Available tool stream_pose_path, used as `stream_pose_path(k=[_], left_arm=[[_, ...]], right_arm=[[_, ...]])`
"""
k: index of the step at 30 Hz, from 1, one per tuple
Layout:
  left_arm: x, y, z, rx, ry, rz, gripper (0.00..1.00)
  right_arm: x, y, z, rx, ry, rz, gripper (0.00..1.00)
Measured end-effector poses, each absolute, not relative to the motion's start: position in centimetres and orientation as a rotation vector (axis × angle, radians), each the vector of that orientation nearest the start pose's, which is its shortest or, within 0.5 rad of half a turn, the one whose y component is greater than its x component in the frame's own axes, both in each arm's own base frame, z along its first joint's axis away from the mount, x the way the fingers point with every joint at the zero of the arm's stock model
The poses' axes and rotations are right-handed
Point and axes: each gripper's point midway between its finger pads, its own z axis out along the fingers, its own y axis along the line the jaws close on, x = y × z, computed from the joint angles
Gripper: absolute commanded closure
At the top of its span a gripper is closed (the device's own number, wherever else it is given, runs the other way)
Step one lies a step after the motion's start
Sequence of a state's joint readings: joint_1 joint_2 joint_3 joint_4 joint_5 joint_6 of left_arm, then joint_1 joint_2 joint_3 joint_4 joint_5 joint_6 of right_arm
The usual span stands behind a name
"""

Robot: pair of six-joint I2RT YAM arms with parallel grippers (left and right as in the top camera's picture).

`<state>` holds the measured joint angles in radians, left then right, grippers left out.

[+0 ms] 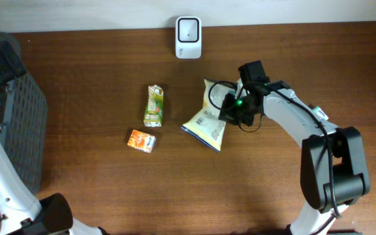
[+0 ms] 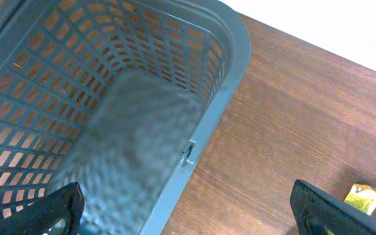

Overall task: Scan the item barcode
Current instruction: 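Raise the held snack bag toward the scanner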

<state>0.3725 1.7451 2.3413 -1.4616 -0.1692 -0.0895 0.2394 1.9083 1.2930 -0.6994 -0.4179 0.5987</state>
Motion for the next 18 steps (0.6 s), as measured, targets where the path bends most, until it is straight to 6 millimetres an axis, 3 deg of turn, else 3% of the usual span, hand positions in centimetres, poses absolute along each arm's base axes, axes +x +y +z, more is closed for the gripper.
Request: stream_pose_path(k=[2, 7, 12, 14, 18], left_arm=[[35.5, 17.0, 37.5, -0.634, 2.364, 0.333, 0.01], [35.5, 17.0, 37.6, -0.635, 2.363, 0.333, 0.01], [35.5, 17.0, 37.6, -0.634, 2.363, 0.332, 0.01], [35.5, 17.0, 37.5, -0.634, 2.364, 0.332, 0.01], [35.5, 17.0, 37.6, -0.634, 2.363, 0.333, 0.01]], right_arm=[[36.6, 15.7, 4.3, 0.476, 2.987, 0.686, 0.92], [34.1, 15.1, 3.8, 0.456, 3.098, 0.606, 0.58], [30.8, 15.0, 4.7, 0.275, 3.248, 0.537, 0.44], [30.8, 14.9, 5.9, 0.2, 3.26, 0.525, 0.36], [34.4, 14.5, 10.0, -0.102, 3.129, 0.433, 0.04]])
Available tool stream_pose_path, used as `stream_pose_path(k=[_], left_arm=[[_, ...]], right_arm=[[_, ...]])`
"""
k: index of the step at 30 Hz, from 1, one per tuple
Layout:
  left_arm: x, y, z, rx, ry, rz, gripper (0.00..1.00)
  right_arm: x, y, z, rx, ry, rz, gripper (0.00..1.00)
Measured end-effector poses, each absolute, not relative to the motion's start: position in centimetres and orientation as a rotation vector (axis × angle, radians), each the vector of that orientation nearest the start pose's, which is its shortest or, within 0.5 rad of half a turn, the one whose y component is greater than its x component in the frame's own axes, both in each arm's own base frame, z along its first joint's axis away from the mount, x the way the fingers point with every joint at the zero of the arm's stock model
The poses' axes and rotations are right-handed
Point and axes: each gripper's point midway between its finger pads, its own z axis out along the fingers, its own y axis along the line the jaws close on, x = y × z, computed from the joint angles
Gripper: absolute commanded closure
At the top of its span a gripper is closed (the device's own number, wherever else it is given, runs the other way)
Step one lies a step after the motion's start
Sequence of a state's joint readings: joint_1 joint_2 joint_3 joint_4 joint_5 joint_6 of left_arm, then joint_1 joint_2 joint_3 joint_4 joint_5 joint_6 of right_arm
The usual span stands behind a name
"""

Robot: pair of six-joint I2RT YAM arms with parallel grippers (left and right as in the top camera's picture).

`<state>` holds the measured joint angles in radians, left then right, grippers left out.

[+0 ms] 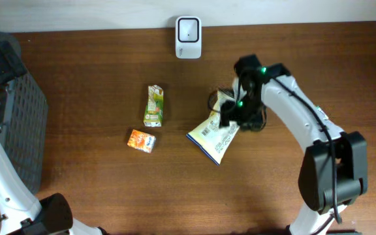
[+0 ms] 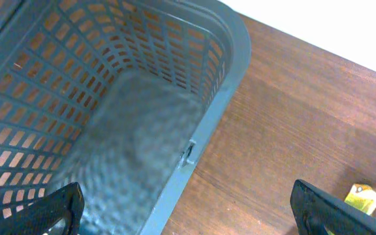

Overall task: Scan the item barcode
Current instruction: 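Raise the held snack bag toward the scanner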

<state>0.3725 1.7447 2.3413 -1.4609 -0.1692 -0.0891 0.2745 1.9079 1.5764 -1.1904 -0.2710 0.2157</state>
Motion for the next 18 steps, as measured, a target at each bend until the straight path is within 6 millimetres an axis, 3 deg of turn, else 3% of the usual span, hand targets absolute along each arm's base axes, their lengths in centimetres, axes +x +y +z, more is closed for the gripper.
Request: stream_pose_path(k=[2, 5, 7, 9, 12, 18], left_arm=[[35.5, 17.0, 37.5, -0.635, 2.364, 0.333, 0.01], [35.5, 17.0, 37.5, -0.634, 2.364, 0.332, 0.01], [35.5, 17.0, 37.5, -0.634, 2.364, 0.332, 0.01], [35.5, 17.0, 37.5, -0.634, 2.364, 0.332, 0.01], [35.5, 17.0, 37.5, -0.635, 2.364, 0.333, 0.01], [35.5, 17.0, 37.5, -0.634, 2.364, 0.332, 0.01]], right_arm=[[37.2, 13.9, 11.8, -0.287, 2.999, 0.35, 0.01], [40.2, 12.9, 12.8, -0.499, 2.843, 0.279, 0.01], [41.3, 11.6, 12.9, -0.735, 2.744, 0.268, 0.01], [41.8, 10.6, 12.2, -0.795, 2.722, 0.293, 0.01], [42.8, 10.2, 9.3, -0.936, 2.677, 0.407, 0.01], [42.4, 11.3, 3.8, -1.07, 2.658, 0.634, 0.01]])
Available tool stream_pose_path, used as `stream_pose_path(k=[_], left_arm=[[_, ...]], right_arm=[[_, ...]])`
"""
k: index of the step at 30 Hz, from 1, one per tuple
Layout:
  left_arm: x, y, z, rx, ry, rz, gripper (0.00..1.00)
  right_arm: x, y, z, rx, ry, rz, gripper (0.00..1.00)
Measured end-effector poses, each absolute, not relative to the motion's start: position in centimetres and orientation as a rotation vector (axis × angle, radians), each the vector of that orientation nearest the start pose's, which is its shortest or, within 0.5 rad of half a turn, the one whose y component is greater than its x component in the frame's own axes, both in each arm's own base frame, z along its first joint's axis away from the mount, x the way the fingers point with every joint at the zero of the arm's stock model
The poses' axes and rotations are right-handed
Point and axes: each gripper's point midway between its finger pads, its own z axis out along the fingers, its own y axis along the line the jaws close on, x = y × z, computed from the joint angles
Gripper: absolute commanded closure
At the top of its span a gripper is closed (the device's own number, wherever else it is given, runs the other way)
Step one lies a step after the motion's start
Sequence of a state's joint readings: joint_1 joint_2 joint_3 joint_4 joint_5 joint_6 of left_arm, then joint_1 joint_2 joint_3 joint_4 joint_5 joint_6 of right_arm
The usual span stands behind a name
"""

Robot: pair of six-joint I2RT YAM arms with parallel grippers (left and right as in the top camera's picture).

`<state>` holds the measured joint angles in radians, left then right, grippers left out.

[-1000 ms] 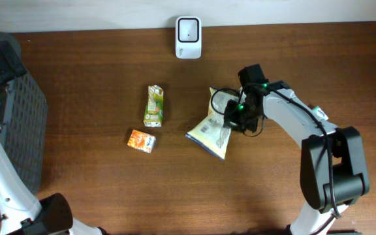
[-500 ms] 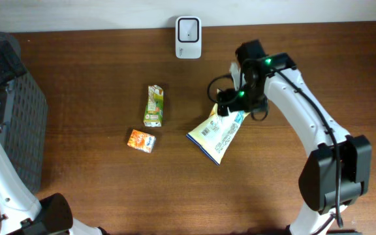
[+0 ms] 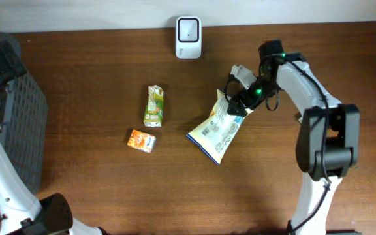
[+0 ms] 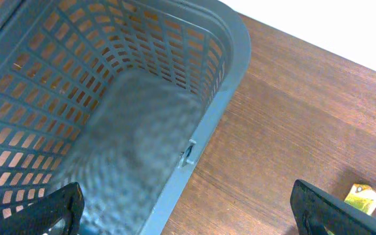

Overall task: Scan the item barcode
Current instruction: 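Raise the held snack bag toward the scanner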

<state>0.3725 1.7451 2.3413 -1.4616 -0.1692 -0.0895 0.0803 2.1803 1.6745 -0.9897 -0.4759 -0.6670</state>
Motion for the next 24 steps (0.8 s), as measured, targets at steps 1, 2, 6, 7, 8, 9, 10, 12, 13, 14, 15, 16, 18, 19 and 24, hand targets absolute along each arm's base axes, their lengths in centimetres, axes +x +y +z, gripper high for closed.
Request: stream_pose_path(k=[1, 2, 6, 7, 8, 9, 10, 12, 13, 14, 15, 16, 18, 19, 24], left_arm=[[35.5, 17.0, 37.6, -0.634, 2.363, 0.332, 0.01], [35.5, 17.0, 37.5, -0.634, 2.364, 0.333, 0.01], [35.5, 17.0, 37.5, -0.635, 2.364, 0.333, 0.01], [35.5, 17.0, 37.5, -0.635, 2.364, 0.333, 0.01], [35.5, 17.0, 37.5, -0.634, 2.364, 0.332, 0.01], [35.5, 17.0, 37.6, -0.634, 2.363, 0.332, 0.01], [35.5, 17.0, 37.6, -0.634, 2.363, 0.332, 0.01], [35.5, 17.0, 37.6, -0.634, 2.364, 0.333, 0.01], [35.5, 17.0, 37.5, -0.634, 2.364, 0.332, 0.01], [35.5, 17.0, 37.5, -0.635, 2.364, 0.333, 0.01], [35.5, 17.0, 37.5, -0.634, 2.364, 0.332, 0.01], [35.5, 17.0, 37.5, -0.634, 2.364, 0.332, 0.01], [35.5, 17.0, 37.5, -0.634, 2.364, 0.332, 0.01], [35.5, 17.0, 37.5, -0.634, 2.364, 0.332, 0.01], [35.5, 17.0, 37.5, -0.634, 2.364, 0.332, 0.01]], right_arm=[[42.3, 11.5, 3.5, -1.074, 2.656, 0.655, 0.01], [42.0, 11.8, 3.0, -1.076, 2.657, 0.699, 0.03], [40.4, 13.2, 3.0, -1.054, 2.663, 0.881, 0.35], [40.1, 13.5, 3.3, -1.049, 2.657, 0.919, 0.39], [39.9, 13.8, 3.4, -1.05, 2.65, 0.943, 0.39], [39.8, 14.0, 3.5, -1.048, 2.642, 0.962, 0.39], [39.6, 14.2, 3.5, -1.047, 2.639, 0.977, 0.39], [39.2, 14.8, 3.0, -1.054, 2.634, 1.0, 0.39], [38.9, 15.0, 2.7, -1.052, 2.636, 1.01, 0.39], [38.7, 15.3, 2.3, -1.05, 2.633, 1.017, 0.38], [38.5, 15.5, 1.9, -1.042, 2.636, 1.023, 0.38], [38.2, 15.7, 1.6, -1.032, 2.642, 1.041, 0.39], [37.8, 16.0, 1.6, -1.004, 2.646, 1.076, 0.51], [37.8, 16.1, 1.6, -0.989, 2.651, 1.084, 0.75], [37.3, 16.7, 2.0, -0.884, 2.675, 1.185, 0.96]])
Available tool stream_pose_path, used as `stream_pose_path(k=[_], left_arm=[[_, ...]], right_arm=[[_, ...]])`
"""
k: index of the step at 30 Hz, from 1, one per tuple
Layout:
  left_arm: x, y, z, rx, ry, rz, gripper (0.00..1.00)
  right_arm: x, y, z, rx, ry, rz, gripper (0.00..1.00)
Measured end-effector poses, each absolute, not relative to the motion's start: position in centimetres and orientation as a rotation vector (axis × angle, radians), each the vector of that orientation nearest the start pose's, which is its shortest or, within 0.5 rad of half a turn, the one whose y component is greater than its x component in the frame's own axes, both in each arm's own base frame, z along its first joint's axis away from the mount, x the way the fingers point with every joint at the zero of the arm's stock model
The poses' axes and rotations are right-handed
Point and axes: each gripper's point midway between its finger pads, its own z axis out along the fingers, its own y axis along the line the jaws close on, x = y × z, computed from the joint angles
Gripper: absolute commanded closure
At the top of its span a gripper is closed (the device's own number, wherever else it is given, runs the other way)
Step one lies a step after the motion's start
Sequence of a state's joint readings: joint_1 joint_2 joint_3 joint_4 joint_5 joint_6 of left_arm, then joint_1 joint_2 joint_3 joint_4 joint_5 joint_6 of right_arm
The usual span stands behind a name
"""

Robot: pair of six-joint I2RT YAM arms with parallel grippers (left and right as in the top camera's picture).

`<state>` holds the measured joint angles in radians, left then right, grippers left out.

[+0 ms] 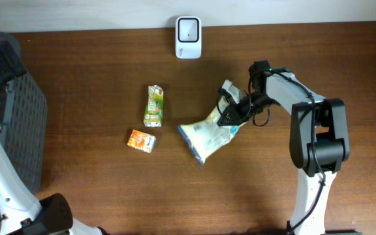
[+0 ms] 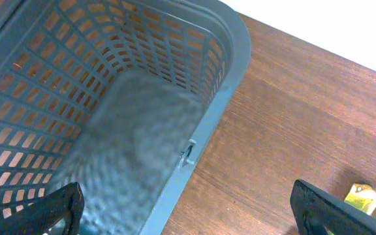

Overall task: Scan the item barcode
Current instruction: 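Raise the held snack bag toward the scanner, then hold the snack bag in front of the scanner window with the right gripper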

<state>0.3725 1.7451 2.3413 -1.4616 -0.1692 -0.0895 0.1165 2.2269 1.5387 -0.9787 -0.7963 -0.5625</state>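
A pale yellow snack bag (image 1: pixel 206 134) with a blue edge lies slanted at the table's middle, no barcode showing on its upper face. My right gripper (image 1: pixel 231 112) is shut on the bag's upper right end. The white scanner (image 1: pixel 188 29) stands at the table's back edge, well apart from the bag. My left gripper (image 2: pixel 191 219) is open over the rim of a grey basket (image 2: pixel 227 78), nothing between its fingers.
A green juice carton (image 1: pixel 153 106) and a small orange pack (image 1: pixel 141 140) lie left of the bag. The grey mesh basket (image 1: pixel 18 130) sits at the table's left edge. The carton's yellow top (image 2: pixel 364 198) shows at the left wrist view's right edge.
The bag has turned: its barcode face, up before, no longer shows, and its lower end lies further left. My right gripper is lower and further left. The left arm is unchanged.
My right gripper was at the bag's right side as it lay on the table. Then it held the bag with its barcode face up, then further to the back right. Now the bag is turned over. The left gripper stayed open over the basket.
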Motion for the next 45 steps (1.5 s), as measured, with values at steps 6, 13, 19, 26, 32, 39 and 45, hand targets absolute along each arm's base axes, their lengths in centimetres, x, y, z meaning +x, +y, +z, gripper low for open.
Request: stream_pose_path(k=[6, 13, 19, 26, 32, 39, 45], left_arm=[[35.5, 17.0, 37.5, -0.634, 2.364, 0.332, 0.01], [35.5, 17.0, 37.5, -0.634, 2.364, 0.332, 0.01], [35.5, 17.0, 37.5, -0.634, 2.364, 0.333, 0.01], [35.5, 17.0, 37.5, -0.634, 2.364, 0.332, 0.01], [35.5, 17.0, 37.5, -0.634, 2.364, 0.333, 0.01], [35.5, 17.0, 37.5, -0.634, 2.364, 0.332, 0.01], [35.5, 17.0, 37.5, -0.634, 2.364, 0.333, 0.01]], right_arm=[[36.3, 17.2, 4.0, -0.79, 2.698, 1.342, 0.96], [41.0, 15.5, 13.9, -0.63, 2.554, 1.289, 0.96], [42.7, 11.8, 25.5, -0.441, 2.314, 1.204, 0.96], [42.3, 11.4, 30.8, -0.291, 2.266, 1.129, 0.96], [42.2, 12.8, 32.0, -0.251, 2.292, 0.931, 0.96], [45.3, 17.7, 31.9, -0.315, 2.199, 0.3, 0.96], [50.5, 18.5, 35.5, -0.364, 1.873, -0.275, 0.96]])
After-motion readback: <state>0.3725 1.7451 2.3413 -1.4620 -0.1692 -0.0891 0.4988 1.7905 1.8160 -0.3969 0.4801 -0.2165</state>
